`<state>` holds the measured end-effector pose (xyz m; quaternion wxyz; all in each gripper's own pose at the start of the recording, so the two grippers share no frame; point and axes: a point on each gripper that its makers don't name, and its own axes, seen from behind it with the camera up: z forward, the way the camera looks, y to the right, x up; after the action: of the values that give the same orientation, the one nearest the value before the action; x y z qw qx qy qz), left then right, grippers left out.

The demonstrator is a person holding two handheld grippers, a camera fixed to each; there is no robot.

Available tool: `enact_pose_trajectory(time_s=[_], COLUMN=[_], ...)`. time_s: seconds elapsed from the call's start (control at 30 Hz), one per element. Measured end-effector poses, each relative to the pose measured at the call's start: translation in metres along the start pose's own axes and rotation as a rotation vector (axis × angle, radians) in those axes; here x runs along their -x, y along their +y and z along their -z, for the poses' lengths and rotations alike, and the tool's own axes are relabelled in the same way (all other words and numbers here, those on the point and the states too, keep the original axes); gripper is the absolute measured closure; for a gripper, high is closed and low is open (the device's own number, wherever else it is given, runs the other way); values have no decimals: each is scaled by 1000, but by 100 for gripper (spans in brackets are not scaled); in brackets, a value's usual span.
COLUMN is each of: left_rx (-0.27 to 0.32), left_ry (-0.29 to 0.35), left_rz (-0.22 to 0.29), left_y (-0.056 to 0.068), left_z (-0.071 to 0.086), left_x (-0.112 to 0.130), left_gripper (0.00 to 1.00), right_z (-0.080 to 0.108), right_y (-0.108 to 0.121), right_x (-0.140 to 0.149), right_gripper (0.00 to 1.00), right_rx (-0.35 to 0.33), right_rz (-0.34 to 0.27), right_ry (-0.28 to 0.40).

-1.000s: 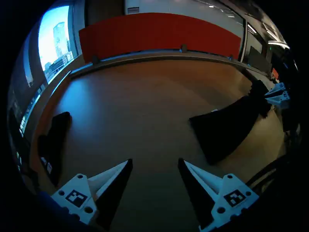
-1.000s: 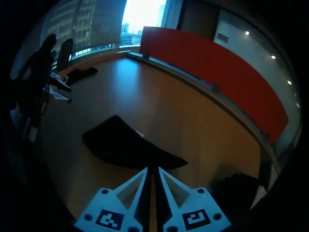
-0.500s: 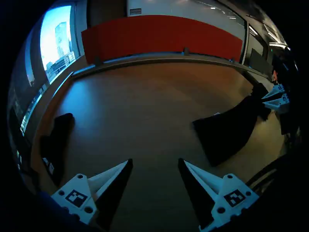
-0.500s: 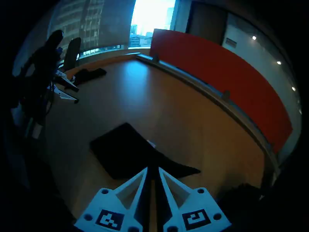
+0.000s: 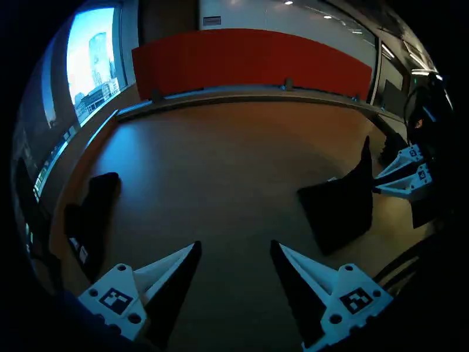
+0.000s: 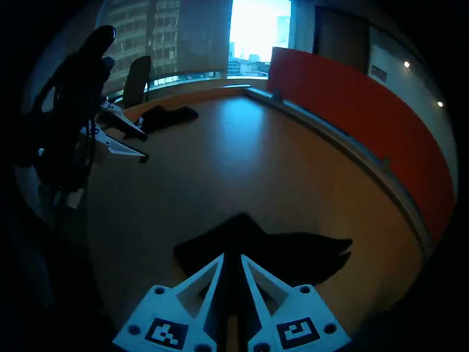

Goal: Fold towel

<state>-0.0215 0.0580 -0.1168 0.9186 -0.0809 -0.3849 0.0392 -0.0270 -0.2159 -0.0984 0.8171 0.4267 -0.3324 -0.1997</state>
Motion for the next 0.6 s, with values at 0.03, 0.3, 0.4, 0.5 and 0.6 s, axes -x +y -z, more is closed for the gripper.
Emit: enact_pose_trajectory(time_s=[0.03, 0.3, 0.4, 0.5, 0.6], left_rx=[-3, -21, -25, -25, -26], left_ry=[1, 1, 1, 0, -3], left_rz=[1, 13, 19, 21, 20], left_y=[-2, -12, -14, -14, -13], left_z=[1, 6, 7, 7, 6], left_x=[0, 6, 7, 9, 10], left_gripper=[13, 13, 13, 13, 13], right_z=[-5, -40, -44, -45, -45], right_y=[-7, -43, -46, -46, -44], right_x=[0, 16, 21, 22, 23], right_gripper=[95, 95, 95, 93, 76], right_rx=[-15, -96, -106, -104, -98], right_rz=[0, -20, -33, -39, -43], right_ry=[-2, -44, -51, -52, -53])
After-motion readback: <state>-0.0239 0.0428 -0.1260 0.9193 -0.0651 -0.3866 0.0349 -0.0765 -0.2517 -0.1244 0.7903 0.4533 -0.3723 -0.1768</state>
